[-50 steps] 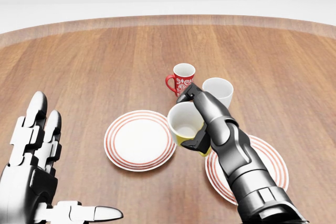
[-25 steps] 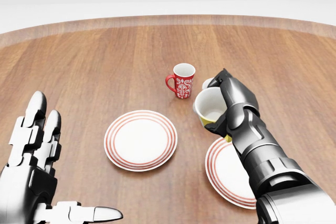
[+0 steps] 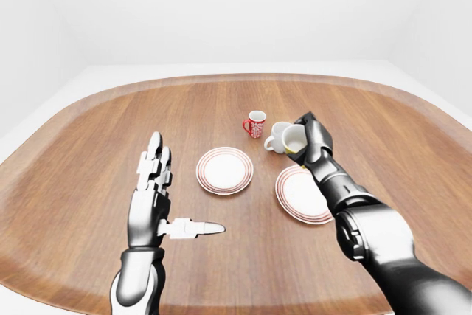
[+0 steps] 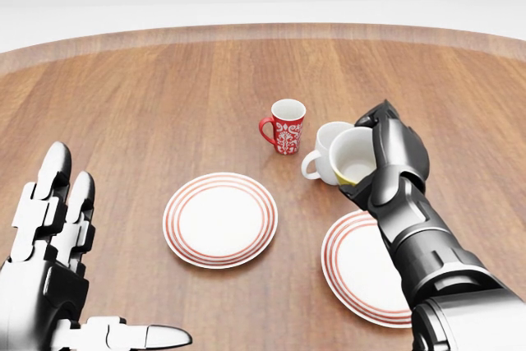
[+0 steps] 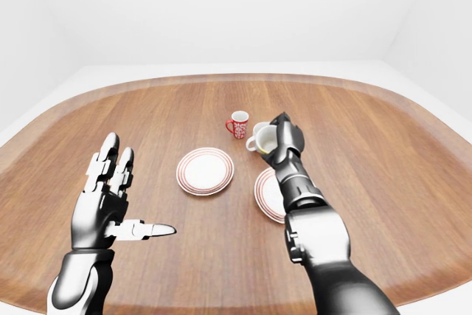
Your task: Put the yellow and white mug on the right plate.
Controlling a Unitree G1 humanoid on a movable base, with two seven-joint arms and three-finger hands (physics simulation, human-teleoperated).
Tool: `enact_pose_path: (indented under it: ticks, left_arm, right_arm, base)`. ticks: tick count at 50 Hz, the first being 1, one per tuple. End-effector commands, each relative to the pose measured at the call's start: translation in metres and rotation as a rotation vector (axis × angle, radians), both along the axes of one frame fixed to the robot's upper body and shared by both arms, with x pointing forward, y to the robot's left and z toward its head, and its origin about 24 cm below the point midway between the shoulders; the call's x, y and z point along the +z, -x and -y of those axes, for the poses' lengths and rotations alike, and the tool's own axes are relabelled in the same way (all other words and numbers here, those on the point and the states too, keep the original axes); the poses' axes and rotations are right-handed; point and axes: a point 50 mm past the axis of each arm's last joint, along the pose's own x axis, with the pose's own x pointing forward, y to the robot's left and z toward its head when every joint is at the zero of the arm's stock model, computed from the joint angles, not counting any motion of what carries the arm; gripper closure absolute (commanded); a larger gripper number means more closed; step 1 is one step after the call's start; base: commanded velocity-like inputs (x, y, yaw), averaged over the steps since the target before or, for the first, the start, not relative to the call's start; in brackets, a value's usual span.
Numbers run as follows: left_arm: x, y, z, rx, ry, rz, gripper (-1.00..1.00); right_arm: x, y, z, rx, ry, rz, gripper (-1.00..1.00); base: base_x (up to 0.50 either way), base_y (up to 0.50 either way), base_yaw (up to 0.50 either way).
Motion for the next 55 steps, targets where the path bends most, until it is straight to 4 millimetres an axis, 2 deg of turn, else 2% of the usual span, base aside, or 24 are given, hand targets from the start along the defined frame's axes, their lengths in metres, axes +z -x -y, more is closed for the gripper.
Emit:
enact_pose_path:
  ticks: [1,10,21,43,55]
  left_arm:
    - [0.001,0.000,0.001,-0.003,0.001,0.002,-1.00]
    - [0.001,0.000,0.001,-0.003,0.001,0.002,-1.00]
    - [-0.001,0.000,0.000,-0.003,-0.001,-0.007,-1.00]
    - [-0.002,0.000,-0.001,0.005,-0.003,-0.010,-1.00]
    - [-0.001,0.002,-0.002,0.007,-0.001,-0.007,-1.00]
  right_arm:
    - [0.007,0.000,0.007,-0.074,-0.083,0.091,1.00]
    - [0.007,0.000,0.007,-0.074,-0.083,0.091,1.00]
    - [0.001,0.005,0.016,-0.115,-0.089,0.131,1.00]
    - [-0.032,0.020,0.014,-0.124,-0.080,0.011,1.00]
    - [-0.044,0.028,0.012,-0.129,-0.091,0.015,1.00]
  base:
    - [0.00,0.00,0.00]
    - [0.00,0.00,0.00]
    - [0.00,0.00,0.00]
    - [0.00,0.00,0.00]
    - [0.00,0.00,0.00]
